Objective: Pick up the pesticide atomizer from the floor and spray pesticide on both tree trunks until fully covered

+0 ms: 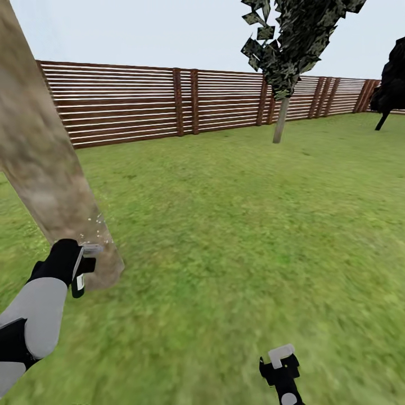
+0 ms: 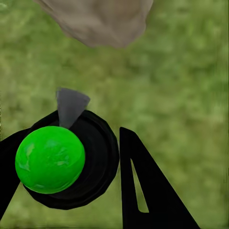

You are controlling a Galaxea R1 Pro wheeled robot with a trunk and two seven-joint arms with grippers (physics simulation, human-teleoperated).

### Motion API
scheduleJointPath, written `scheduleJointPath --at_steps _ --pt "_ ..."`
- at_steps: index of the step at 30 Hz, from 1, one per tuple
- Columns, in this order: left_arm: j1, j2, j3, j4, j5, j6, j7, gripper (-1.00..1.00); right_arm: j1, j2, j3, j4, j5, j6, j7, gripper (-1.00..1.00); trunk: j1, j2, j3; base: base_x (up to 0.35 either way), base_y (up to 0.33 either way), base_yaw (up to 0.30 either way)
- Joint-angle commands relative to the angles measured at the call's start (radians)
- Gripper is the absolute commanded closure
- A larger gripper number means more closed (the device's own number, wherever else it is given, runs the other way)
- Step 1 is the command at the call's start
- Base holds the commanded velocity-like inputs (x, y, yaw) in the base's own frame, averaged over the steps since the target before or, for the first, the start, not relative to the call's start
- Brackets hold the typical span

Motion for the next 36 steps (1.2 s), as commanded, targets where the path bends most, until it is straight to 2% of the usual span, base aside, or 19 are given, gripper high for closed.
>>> scheduleJointPath --at_steps 1,10,13,15,21,24,26,28,30,36 --pt "-0.001 0.000 0.004 -0.001 -0.011 0.003 -0.009 1.00 -0.001 0.000 0.008 0.001 0.000 0.000 -0.007 -1.00 0.000 0.000 -0.001 0.115 -0.255 0.276" --pt "0.017 0.006 0.011 0.005 -0.005 -0.003 -0.009 1.00 0.000 0.000 0.008 0.001 0.000 0.000 -0.007 -1.00 0.000 0.000 -0.001 0.190 -0.184 0.267" --pt "0.071 0.003 0.012 0.004 -0.002 -0.009 -0.008 1.00 0.000 0.000 0.008 0.001 0.000 0.000 -0.007 -1.00 0.000 0.000 -0.001 0.023 -0.015 0.112" --pt "0.087 -0.001 0.012 0.015 -0.002 -0.012 -0.008 1.00 0.000 0.000 0.008 0.001 0.000 0.000 -0.007 -1.00 0.000 0.000 -0.001 0.004 -0.003 0.019" --pt "0.187 -0.003 0.015 0.018 0.001 -0.097 -0.008 1.00 0.000 -0.002 0.006 0.002 0.000 0.000 -0.007 -1.00 0.000 0.000 -0.001 0.000 0.000 0.001" --pt "0.210 -0.004 0.015 0.022 0.003 -0.131 -0.008 1.00 0.000 -0.002 0.006 0.003 0.000 0.001 -0.007 -1.00 0.000 0.000 -0.001 0.000 0.000 0.000" --pt "0.237 0.005 0.039 0.015 0.024 -0.193 -0.010 1.00 0.000 -0.002 0.006 0.002 0.000 0.001 -0.007 -1.00 0.000 0.000 -0.001 0.000 0.000 0.000" --pt "0.241 0.009 0.082 0.007 0.046 -0.209 -0.015 1.00 0.000 -0.002 0.006 0.002 0.000 0.001 -0.007 -1.00 0.000 0.000 -0.001 0.084 -0.040 0.000" --pt "0.243 0.007 0.105 0.002 0.053 -0.219 -0.011 1.00 0.000 -0.002 0.006 0.003 0.000 0.001 -0.007 -1.00 0.000 0.000 -0.001 0.201 -0.133 0.000" --pt "0.244 0.009 0.110 0.002 0.053 -0.235 -0.008 1.00 0.000 0.000 0.006 0.003 0.000 0.001 -0.008 -1.00 0.000 0.000 -0.001 0.238 -0.167 0.003"
